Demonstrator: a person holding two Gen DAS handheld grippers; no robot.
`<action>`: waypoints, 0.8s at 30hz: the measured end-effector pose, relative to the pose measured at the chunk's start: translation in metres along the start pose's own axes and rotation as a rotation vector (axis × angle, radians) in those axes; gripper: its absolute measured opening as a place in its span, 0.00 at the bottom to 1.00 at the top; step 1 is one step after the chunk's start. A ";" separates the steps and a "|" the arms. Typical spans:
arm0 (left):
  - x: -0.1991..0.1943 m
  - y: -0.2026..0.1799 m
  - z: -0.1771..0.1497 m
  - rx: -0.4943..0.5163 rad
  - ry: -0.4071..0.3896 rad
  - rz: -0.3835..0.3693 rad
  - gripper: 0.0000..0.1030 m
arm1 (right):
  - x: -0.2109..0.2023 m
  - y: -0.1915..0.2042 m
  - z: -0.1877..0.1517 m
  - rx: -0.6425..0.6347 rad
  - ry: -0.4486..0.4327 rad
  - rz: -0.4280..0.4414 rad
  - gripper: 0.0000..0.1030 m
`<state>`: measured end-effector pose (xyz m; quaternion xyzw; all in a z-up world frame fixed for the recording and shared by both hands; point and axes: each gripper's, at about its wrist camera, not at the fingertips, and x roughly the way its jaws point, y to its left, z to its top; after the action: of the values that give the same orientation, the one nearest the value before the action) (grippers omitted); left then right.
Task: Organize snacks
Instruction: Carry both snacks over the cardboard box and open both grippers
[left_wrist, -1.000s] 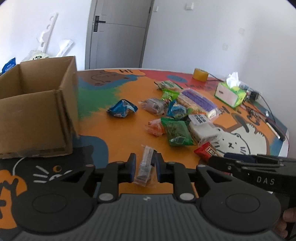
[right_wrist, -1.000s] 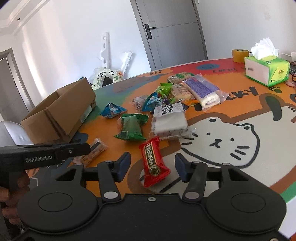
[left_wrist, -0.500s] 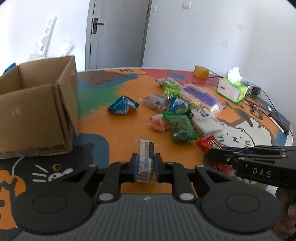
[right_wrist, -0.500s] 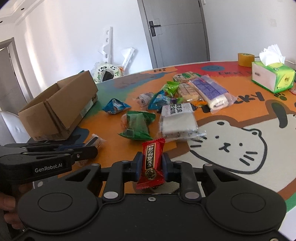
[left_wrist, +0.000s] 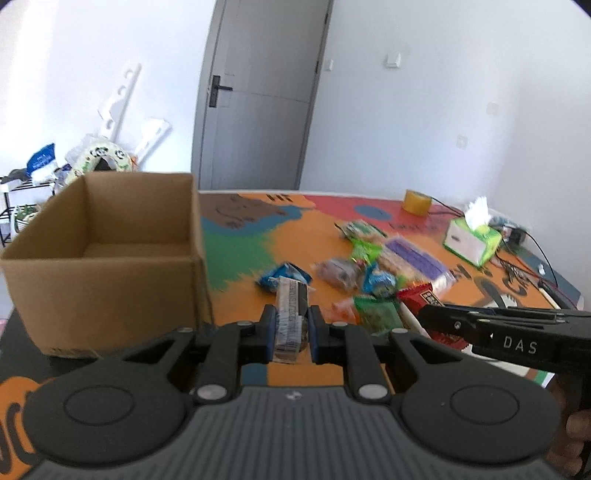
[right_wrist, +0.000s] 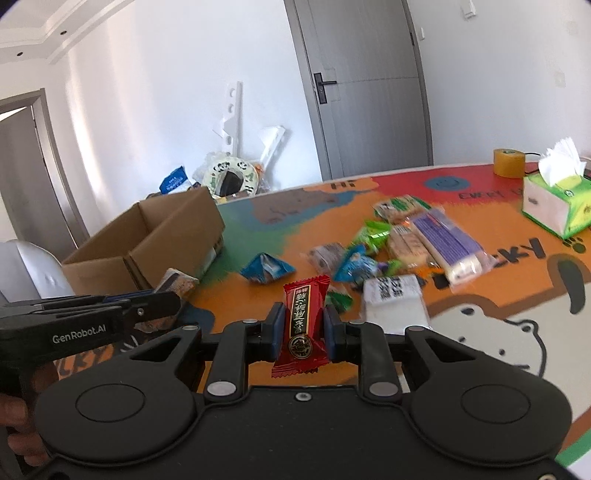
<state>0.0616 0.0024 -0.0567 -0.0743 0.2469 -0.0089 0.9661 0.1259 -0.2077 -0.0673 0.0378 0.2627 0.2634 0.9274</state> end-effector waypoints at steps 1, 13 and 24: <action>-0.001 0.002 0.002 -0.003 -0.005 0.005 0.16 | 0.001 0.001 0.002 0.004 -0.002 0.003 0.23; -0.009 0.030 0.027 -0.040 -0.071 0.057 0.16 | 0.017 0.024 0.025 0.004 -0.028 0.052 0.23; -0.022 0.052 0.043 -0.067 -0.125 0.104 0.16 | 0.040 0.048 0.041 0.014 -0.035 0.136 0.23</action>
<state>0.0621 0.0606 -0.0162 -0.0940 0.1897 0.0544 0.9758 0.1536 -0.1430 -0.0406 0.0668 0.2452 0.3233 0.9115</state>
